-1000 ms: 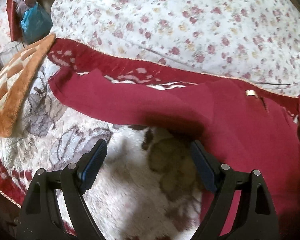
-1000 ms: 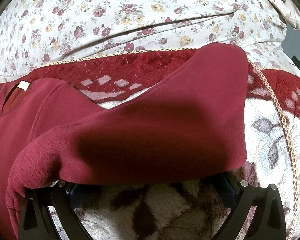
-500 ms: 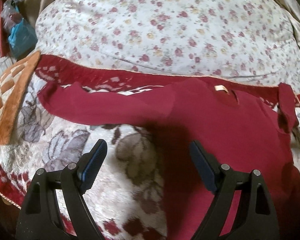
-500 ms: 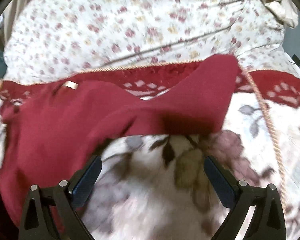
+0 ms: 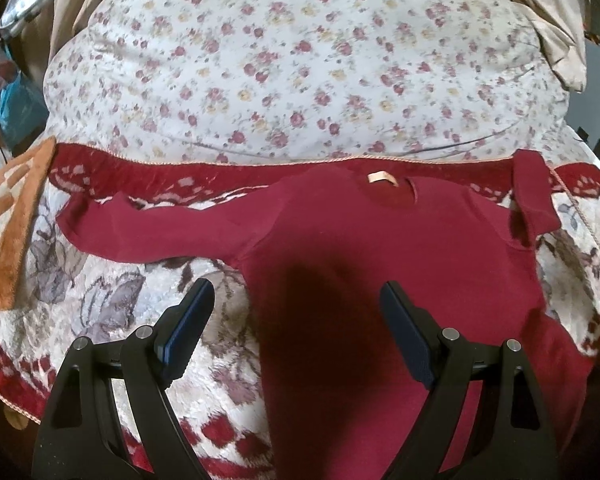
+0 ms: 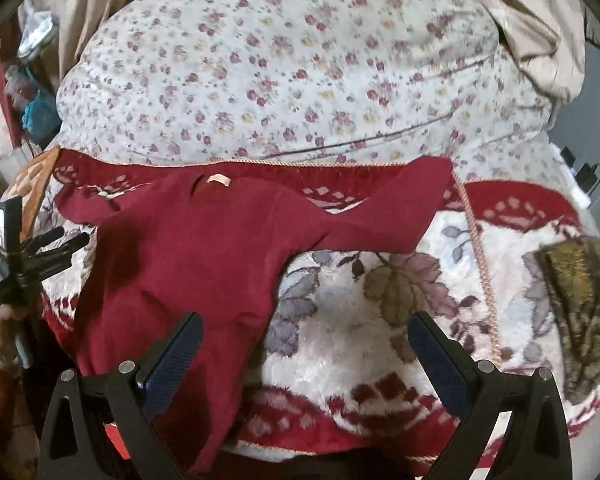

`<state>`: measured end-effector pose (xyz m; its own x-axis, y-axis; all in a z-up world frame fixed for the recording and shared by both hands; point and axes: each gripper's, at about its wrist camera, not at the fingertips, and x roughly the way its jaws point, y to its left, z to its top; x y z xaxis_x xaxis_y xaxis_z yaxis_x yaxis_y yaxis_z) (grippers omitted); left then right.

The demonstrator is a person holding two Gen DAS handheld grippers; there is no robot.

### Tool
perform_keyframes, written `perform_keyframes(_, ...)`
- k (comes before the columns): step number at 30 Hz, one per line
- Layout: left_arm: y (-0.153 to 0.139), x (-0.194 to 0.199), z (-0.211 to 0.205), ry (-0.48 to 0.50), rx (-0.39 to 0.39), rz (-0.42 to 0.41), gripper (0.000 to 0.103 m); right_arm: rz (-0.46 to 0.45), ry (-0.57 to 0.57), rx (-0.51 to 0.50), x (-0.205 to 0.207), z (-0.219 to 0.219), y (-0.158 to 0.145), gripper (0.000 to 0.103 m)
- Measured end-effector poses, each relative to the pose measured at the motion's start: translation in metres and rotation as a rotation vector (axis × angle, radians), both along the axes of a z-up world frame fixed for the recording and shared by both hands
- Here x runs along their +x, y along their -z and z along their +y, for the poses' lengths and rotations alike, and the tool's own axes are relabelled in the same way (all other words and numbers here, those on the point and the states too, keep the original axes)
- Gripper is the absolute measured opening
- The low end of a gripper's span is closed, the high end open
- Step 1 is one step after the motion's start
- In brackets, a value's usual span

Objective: Fold small clothes

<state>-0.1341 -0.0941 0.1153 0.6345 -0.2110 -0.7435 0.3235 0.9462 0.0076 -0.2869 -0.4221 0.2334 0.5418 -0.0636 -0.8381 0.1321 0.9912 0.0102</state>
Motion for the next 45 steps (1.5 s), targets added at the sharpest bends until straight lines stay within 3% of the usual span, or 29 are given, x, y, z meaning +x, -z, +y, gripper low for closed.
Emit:
perform_keyframes(4, -0.002, -0.006, 0.000, 0.006, -0.003, -0.004, 0.085, -0.030, -0.024, 0.072, 0.002, 0.016, -0.008, 0.101)
perform_keyframes(9, 0.003, -0.007, 0.008, -0.009, 0.002, 0.001, 0.085, -0.031, -0.062, 0.157, 0.036, 0.055, 0.013, 0.102)
perform_keyframes(15, 0.007, 0.003, 0.025, -0.060, -0.002, -0.001, 0.085, -0.046, -0.132, 0.167, 0.088, 0.111, 0.045, 0.102)
perform_keyframes(21, 0.016, 0.021, 0.040, -0.103, -0.009, 0.011, 0.085, -0.028, -0.185, 0.085, 0.131, 0.153, 0.085, 0.102)
perform_keyframes(27, 0.030, 0.037, 0.048, -0.132, -0.011, 0.033, 0.085, -0.005, -0.154, 0.043, 0.158, 0.162, 0.120, 0.102)
perform_keyframes(45, 0.052, 0.069, 0.058, -0.198, 0.036, 0.036, 0.085, 0.056, -0.117, 0.083, 0.184, 0.161, 0.169, 0.102)
